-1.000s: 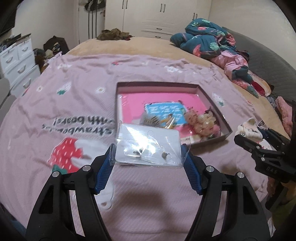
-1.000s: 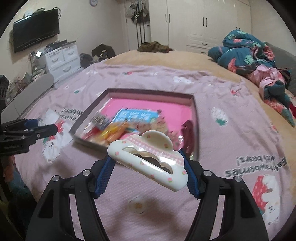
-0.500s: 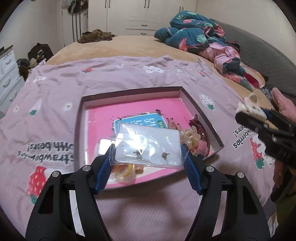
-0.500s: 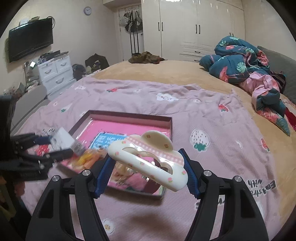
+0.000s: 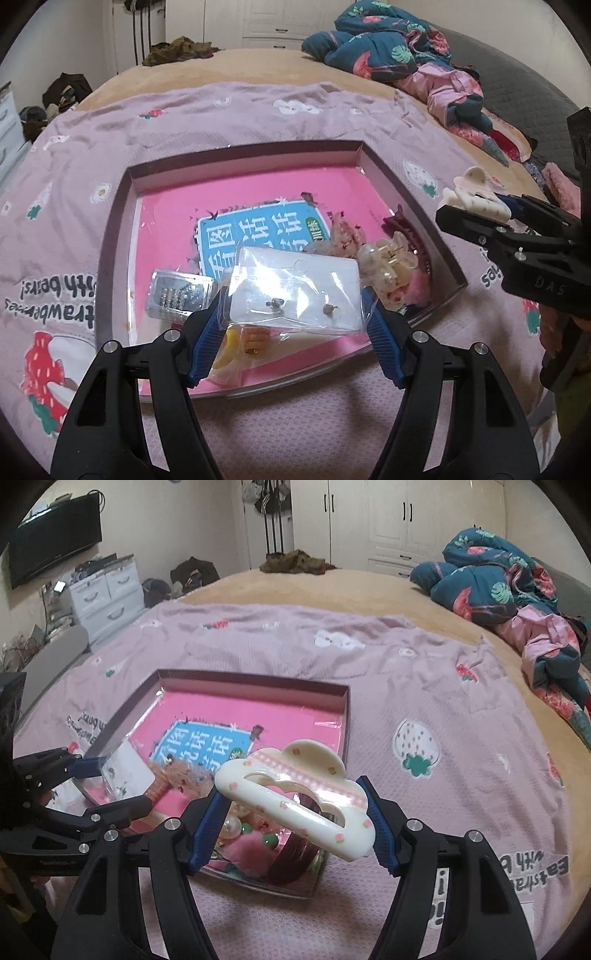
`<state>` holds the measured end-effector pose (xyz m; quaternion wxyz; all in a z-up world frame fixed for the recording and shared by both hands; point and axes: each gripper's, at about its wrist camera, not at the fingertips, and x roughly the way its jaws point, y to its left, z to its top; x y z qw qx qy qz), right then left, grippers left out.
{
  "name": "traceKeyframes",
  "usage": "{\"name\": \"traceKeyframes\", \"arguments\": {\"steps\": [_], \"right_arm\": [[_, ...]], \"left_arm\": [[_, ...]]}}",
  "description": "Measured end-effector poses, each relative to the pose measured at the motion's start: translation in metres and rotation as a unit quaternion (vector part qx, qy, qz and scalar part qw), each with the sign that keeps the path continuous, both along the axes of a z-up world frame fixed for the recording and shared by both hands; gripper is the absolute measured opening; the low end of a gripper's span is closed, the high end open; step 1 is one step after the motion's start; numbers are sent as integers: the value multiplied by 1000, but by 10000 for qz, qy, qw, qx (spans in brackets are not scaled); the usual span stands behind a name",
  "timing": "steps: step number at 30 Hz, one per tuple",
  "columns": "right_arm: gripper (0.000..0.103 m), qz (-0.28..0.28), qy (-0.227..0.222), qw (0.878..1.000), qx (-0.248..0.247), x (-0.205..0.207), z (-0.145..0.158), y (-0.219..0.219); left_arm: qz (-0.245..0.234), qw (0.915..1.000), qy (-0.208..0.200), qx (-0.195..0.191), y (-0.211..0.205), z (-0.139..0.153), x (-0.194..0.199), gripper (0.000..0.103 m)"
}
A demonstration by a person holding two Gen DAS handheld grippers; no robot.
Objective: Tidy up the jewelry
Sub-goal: 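Carry the earring card into the box with the left tool while the right tool carries the cloud clip there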
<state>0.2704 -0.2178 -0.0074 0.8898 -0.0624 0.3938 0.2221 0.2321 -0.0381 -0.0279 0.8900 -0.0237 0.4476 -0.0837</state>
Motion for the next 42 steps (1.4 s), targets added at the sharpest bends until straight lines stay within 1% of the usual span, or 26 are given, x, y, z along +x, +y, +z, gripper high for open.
{"name": "traceKeyframes", "arguments": {"steps": [8, 15, 20, 28, 33, 36, 39, 42], "right_arm": [[67, 31, 208, 9998, -16, 7, -19, 9], [67, 143, 196, 9997, 26, 7, -18, 15], [67, 170, 218, 9996, 50, 1, -19, 13], [67, 197, 373, 9990, 112, -13, -31, 12], [67, 325, 460, 9984, 103, -24, -40, 14], [68, 355, 378, 9986, 47, -29, -41, 16], [68, 387, 433, 9983, 104, -30, -42, 17], [68, 519, 377, 9979, 15, -37, -43, 24]], "left_arm": [[2, 10000, 95, 28, 4, -9, 1, 62], [122, 9999, 62, 50, 13, -8, 6, 62], [191, 9998, 54, 91, 19, -7, 17, 62], [189, 9996, 163, 147, 16, -13, 35, 62], [161, 9996, 178, 136, 13, -14, 38, 62], [137, 9996, 179, 160, 10, -15, 38, 62], [132, 9996, 186, 174, 9, -15, 37, 62], [132, 9996, 182, 173, 9, -15, 38, 62]]}}
